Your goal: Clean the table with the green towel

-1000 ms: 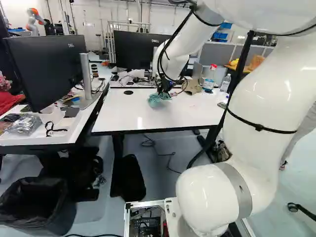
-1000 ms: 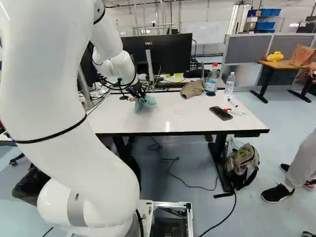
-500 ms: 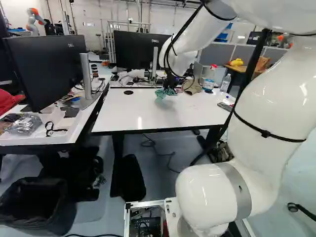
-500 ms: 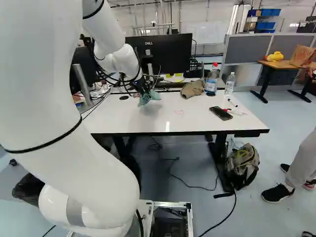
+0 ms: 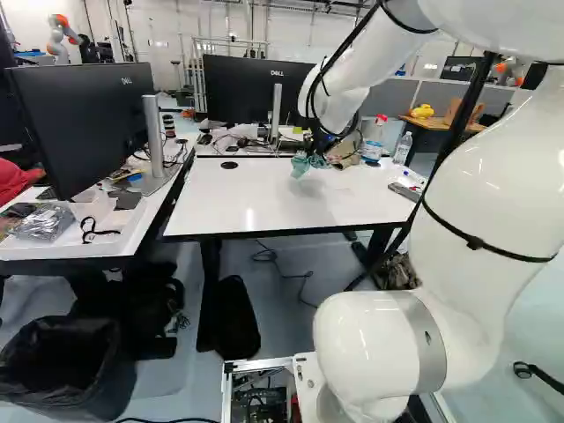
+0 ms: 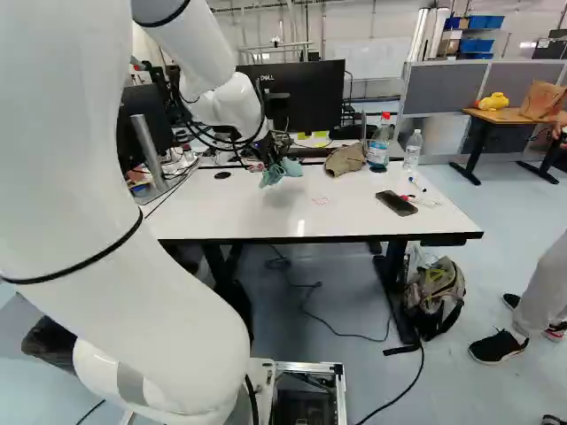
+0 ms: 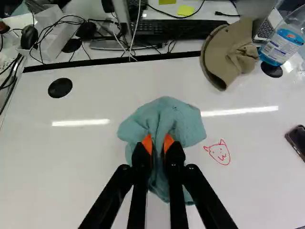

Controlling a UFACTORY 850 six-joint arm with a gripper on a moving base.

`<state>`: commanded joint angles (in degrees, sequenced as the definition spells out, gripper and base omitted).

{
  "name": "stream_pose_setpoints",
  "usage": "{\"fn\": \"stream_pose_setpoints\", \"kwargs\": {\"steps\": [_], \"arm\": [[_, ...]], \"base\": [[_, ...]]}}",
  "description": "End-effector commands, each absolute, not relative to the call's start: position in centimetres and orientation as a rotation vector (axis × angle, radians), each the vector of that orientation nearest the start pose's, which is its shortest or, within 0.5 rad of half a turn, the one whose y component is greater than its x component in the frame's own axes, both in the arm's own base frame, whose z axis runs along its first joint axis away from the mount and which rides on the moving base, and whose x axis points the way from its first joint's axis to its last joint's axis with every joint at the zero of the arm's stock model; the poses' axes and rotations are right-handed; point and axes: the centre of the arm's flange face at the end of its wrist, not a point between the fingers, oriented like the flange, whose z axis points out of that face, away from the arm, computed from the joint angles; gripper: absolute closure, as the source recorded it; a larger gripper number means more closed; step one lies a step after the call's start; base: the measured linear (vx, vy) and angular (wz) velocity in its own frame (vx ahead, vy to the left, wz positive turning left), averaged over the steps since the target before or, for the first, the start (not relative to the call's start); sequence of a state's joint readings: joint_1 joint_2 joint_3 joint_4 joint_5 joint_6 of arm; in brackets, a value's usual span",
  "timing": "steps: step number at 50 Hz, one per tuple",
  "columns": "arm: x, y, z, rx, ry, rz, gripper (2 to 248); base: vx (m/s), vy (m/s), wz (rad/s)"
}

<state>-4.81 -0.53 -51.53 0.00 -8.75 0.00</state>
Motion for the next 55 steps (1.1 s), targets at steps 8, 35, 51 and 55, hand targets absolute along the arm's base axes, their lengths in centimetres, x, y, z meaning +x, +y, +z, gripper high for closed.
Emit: {"fn": "stream_pose_setpoints", "kwargs": {"steps": [8,35,51,55], "arm": [[48.6,-5.4,53.6,-2.964,0.165,-1.145,204],[48.2,-9.9,53.6,-2.985,0.302,-1.153,204],[47.9,-12.5,53.6,-2.995,0.385,-1.157,204],[47.7,-13.2,53.6,-2.997,0.406,-1.158,204]], "base": [[0.000,0.000,0.000],[0.000,0.000,0.000],[0.000,0.000,0.000],[0.000,0.000,0.000]]}}
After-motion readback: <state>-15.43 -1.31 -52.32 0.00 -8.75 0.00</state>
